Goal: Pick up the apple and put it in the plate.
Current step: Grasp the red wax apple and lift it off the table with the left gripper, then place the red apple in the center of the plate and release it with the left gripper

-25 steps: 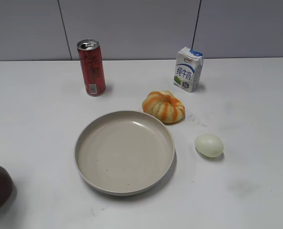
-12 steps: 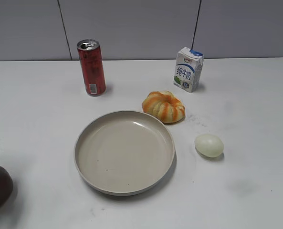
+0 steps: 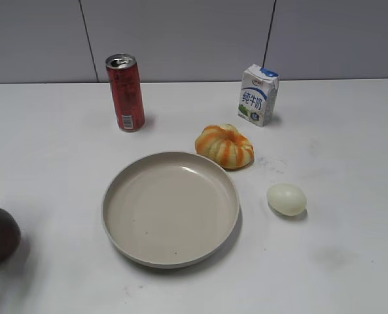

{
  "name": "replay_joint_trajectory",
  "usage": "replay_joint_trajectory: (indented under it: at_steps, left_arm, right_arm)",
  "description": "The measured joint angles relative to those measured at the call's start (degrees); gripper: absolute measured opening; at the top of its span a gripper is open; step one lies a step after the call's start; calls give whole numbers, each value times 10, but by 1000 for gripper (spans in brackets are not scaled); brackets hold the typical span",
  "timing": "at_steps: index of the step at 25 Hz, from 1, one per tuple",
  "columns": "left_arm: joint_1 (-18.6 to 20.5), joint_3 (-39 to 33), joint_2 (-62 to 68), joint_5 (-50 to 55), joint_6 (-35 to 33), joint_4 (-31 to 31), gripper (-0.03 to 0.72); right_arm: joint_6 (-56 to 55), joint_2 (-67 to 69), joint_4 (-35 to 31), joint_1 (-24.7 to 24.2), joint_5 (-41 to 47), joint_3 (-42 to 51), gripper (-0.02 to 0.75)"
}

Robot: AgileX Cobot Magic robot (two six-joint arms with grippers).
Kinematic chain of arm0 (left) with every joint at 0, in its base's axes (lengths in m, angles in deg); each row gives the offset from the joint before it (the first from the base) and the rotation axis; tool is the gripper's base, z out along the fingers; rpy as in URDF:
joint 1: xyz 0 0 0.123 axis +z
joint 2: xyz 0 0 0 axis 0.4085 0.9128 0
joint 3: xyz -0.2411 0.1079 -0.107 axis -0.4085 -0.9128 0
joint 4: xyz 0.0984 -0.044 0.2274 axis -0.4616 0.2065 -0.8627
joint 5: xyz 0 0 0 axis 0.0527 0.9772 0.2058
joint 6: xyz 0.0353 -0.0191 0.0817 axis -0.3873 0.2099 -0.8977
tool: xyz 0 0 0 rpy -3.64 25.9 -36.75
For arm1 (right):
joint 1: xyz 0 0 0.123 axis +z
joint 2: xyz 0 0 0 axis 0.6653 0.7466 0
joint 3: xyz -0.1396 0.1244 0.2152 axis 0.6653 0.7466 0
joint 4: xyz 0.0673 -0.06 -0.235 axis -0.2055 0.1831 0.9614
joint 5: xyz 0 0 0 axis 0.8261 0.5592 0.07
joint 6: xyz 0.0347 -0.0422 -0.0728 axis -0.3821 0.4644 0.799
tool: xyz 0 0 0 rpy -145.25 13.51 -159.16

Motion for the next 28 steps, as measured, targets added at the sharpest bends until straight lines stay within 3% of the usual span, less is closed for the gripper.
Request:
replay_joint_trajectory:
  at_steps: [5,11,18,23,28]
  left_arm:
    - [-45,98,2,28,0,-23,540]
    - [-188,245,70,55,0,-34,539]
    - [-313,355,209,69,-1,-34,539]
    - [-358,384,279,67,-2,-47,539]
    - [-365,391,298,63,-2,-48,538]
  right_arm:
    - [0,0,0,0,0,0,584]
    - [0,0,0,0,0,0,584]
    - [0,0,0,0,0,0,584]
    - [0,0,0,0,0,0,584]
    - [0,0,0,0,1,0,584]
